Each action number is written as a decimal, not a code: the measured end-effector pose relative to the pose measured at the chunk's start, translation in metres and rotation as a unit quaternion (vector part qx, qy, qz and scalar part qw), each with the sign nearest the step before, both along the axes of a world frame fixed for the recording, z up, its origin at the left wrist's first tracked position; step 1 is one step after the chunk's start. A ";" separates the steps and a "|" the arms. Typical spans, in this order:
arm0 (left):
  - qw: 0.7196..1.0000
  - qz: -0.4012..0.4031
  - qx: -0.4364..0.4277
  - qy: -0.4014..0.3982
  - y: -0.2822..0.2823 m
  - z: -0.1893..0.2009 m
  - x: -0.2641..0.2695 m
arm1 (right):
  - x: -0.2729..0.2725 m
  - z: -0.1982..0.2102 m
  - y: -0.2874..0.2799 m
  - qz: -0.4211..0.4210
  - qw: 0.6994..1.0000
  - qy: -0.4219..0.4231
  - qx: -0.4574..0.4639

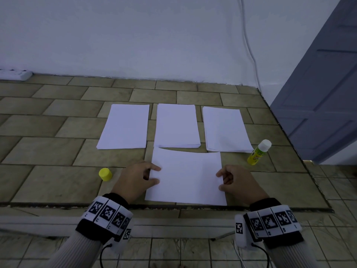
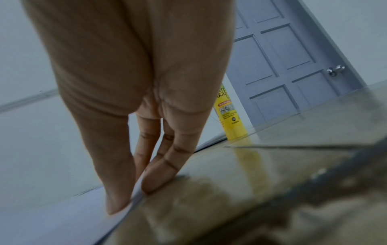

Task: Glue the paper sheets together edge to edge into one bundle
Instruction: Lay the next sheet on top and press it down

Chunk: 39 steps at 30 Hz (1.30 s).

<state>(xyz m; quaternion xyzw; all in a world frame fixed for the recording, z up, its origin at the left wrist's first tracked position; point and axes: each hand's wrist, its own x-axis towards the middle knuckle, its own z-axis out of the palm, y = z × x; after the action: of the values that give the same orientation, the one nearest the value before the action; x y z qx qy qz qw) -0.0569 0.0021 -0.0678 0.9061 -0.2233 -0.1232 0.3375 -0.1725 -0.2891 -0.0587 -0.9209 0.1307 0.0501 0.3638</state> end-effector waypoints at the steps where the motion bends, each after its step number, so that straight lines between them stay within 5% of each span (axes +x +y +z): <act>1: 1.000 0.000 -0.001 -0.001 0.000 0.000 0.000 | 0.000 0.000 0.000 0.000 1.000 0.000 0.001; 19: 1.000 -0.008 0.005 0.005 0.001 0.000 0.001 | 0.001 0.005 0.004 0.004 1.000 0.012 -0.023; 25: 0.980 -0.039 0.162 -0.106 -0.002 0.000 0.002 | 0.004 0.006 0.011 0.006 0.994 0.050 -0.094; 33: 0.962 -0.084 0.214 -0.148 -0.021 -0.034 0.002 | 0.006 0.028 0.032 0.058 0.968 0.077 -0.233; 39: 0.963 -0.054 0.211 -0.160 -0.019 -0.043 -0.002 | 0.026 0.012 0.094 0.139 0.980 0.033 -0.137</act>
<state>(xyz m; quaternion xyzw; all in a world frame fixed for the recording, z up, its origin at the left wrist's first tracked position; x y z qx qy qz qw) -0.0590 -0.0172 -0.1104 0.9512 -0.2921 -0.0393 0.0910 -0.1462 -0.1955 -0.0462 -0.9691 0.0185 0.1121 0.2190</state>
